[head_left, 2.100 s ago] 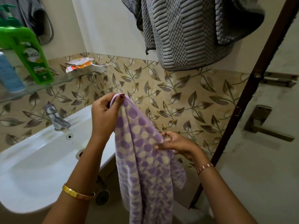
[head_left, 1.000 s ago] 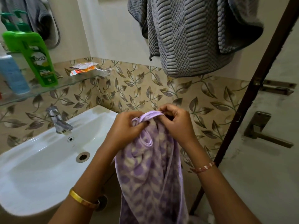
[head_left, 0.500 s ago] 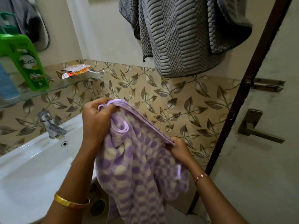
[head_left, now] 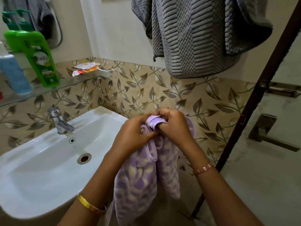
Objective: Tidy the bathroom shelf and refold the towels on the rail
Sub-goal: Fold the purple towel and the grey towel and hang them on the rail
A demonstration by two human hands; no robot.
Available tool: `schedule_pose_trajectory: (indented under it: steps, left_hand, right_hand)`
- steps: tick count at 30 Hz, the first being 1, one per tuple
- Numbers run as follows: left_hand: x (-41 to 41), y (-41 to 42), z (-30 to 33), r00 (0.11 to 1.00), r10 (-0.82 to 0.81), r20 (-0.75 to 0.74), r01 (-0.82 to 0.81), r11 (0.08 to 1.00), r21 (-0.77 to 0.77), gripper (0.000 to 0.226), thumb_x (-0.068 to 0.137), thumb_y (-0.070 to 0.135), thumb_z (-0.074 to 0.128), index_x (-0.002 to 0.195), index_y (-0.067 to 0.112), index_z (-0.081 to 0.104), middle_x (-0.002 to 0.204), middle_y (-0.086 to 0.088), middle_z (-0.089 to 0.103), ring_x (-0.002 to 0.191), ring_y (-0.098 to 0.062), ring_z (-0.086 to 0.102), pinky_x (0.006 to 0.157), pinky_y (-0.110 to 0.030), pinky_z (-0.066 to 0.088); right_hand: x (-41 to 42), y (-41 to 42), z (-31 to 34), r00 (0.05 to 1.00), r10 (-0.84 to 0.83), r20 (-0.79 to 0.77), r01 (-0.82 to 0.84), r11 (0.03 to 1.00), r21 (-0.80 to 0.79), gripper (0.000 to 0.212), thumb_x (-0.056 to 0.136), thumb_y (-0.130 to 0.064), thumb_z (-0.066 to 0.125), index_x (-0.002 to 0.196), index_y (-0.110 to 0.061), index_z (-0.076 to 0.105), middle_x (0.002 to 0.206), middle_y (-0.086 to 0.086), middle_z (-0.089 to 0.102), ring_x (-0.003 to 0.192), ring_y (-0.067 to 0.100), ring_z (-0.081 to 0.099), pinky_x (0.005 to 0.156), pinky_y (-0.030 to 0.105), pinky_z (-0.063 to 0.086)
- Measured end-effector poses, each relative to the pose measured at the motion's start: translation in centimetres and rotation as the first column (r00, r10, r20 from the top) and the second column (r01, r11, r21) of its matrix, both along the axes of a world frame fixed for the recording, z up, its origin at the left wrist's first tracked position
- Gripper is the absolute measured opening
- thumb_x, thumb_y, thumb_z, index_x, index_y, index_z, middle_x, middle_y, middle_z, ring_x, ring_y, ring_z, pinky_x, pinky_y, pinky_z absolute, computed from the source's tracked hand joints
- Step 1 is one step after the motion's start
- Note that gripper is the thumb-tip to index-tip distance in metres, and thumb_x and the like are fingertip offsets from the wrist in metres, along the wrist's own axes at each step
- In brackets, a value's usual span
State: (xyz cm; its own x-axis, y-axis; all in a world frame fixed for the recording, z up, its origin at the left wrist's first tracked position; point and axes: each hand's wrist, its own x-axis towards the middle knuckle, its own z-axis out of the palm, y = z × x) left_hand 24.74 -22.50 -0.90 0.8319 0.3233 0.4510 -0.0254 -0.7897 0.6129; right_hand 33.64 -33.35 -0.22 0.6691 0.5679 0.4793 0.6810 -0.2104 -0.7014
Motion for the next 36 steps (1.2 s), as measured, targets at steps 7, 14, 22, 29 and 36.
schedule_pose_trajectory:
  steps: [7,14,22,29,36]
  left_hand:
    - [0.5,0.6,0.2,0.999,0.049,-0.02,-0.048,0.998,0.033,0.021,0.076,0.018,0.067,0.097,0.019,0.071,0.087,-0.008,0.073,0.08,-0.025,0.064,0.07,-0.04,0.051]
    - [0.7,2.2,0.7,0.992,0.112,0.064,-0.104,0.988,-0.112,0.019,0.074,0.004,0.065,0.087,0.015,0.073,0.081,-0.002,0.072,0.076,-0.011,0.062,0.069,-0.025,0.048]
    - [1.3,4.4,0.9,0.956,0.202,0.215,-0.14,0.952,-0.271,0.026,0.075,0.005,0.065,0.092,0.024,0.072,0.077,0.016,0.065,0.064,0.019,0.055,0.06,0.002,0.04]
    - [1.1,5.5,0.4,0.963,0.167,0.211,-0.067,0.909,-0.412,0.041,0.073,-0.005,0.059,0.083,0.033,0.069,0.074,0.023,0.067,0.065,0.014,0.058,0.063,-0.005,0.046]
    - [1.1,4.3,1.9,0.988,0.085,0.127,-0.03,0.923,-0.384,0.029,0.077,0.029,0.068,0.105,0.025,0.06,0.092,0.001,0.062,0.08,-0.007,0.059,0.066,-0.013,0.049]
  right_hand:
    - [0.6,-0.2,-1.1,0.986,0.11,-0.125,-0.105,0.993,0.045,0.018,0.076,0.005,0.058,0.088,-0.005,0.067,0.076,0.011,0.067,0.067,0.017,0.056,0.063,0.025,0.041]
    - [5.1,-3.3,-7.2,0.96,-0.079,-0.268,-0.017,0.94,-0.339,0.009,0.087,-0.009,0.055,0.096,-0.012,0.058,0.082,0.0,0.063,0.072,0.015,0.06,0.05,0.009,0.044]
    - [6.6,-4.0,-6.0,0.946,-0.233,-0.225,0.23,0.972,-0.042,0.018,0.08,-0.003,0.063,0.077,-0.02,0.063,0.074,-0.001,0.063,0.064,0.009,0.058,0.052,0.015,0.047]
    - [6.9,-5.4,-2.3,0.823,-0.318,0.471,0.434,0.887,-0.159,0.009,0.07,-0.024,0.073,0.069,-0.016,0.068,0.085,0.003,0.049,0.09,0.024,0.041,0.078,0.031,0.024]
    - [5.5,-5.6,-0.6,0.891,0.066,-0.449,0.01,0.986,0.165,0.022,0.073,-0.033,0.072,0.073,-0.013,0.066,0.06,-0.002,0.064,0.055,0.009,0.055,0.051,0.022,0.045]
